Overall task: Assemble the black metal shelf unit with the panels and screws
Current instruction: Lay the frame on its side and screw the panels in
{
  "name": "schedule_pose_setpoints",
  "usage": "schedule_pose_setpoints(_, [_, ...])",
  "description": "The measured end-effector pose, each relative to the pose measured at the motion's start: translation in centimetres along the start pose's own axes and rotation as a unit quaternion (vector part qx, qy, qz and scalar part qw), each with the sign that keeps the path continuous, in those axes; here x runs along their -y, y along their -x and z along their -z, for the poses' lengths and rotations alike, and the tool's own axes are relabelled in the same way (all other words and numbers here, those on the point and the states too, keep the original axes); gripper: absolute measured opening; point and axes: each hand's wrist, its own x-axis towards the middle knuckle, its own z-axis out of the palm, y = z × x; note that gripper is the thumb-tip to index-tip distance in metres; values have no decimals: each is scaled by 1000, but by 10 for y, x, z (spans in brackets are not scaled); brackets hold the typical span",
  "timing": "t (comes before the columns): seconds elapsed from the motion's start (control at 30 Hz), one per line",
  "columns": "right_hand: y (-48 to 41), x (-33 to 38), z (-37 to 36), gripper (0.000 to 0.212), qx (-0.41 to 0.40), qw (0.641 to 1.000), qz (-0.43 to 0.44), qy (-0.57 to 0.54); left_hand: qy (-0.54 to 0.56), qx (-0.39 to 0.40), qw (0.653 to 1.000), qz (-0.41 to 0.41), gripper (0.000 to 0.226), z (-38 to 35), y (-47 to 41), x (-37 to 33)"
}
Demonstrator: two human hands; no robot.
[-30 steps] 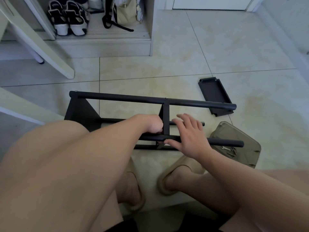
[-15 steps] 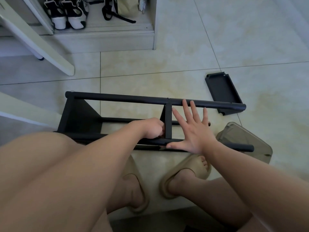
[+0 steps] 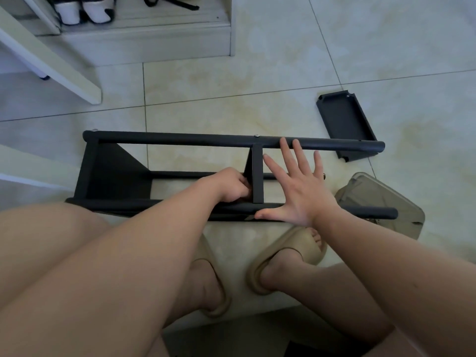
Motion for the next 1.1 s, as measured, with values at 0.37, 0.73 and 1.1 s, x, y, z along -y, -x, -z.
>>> schedule_pose_setpoints(0.37, [1,2,3,123,1,1000,-4,-2,29,27,999,-4,25,3,1,2])
schedule_pose_setpoints(0.73, [2,2,7,120,5,1000,-7,-5,4,34,999,-14,24,3,-1,2])
schedule_pose_setpoints(1.1, [1,2,5,119,-4,1000,-5,-13,62,60,996,8,21,3,-2,2])
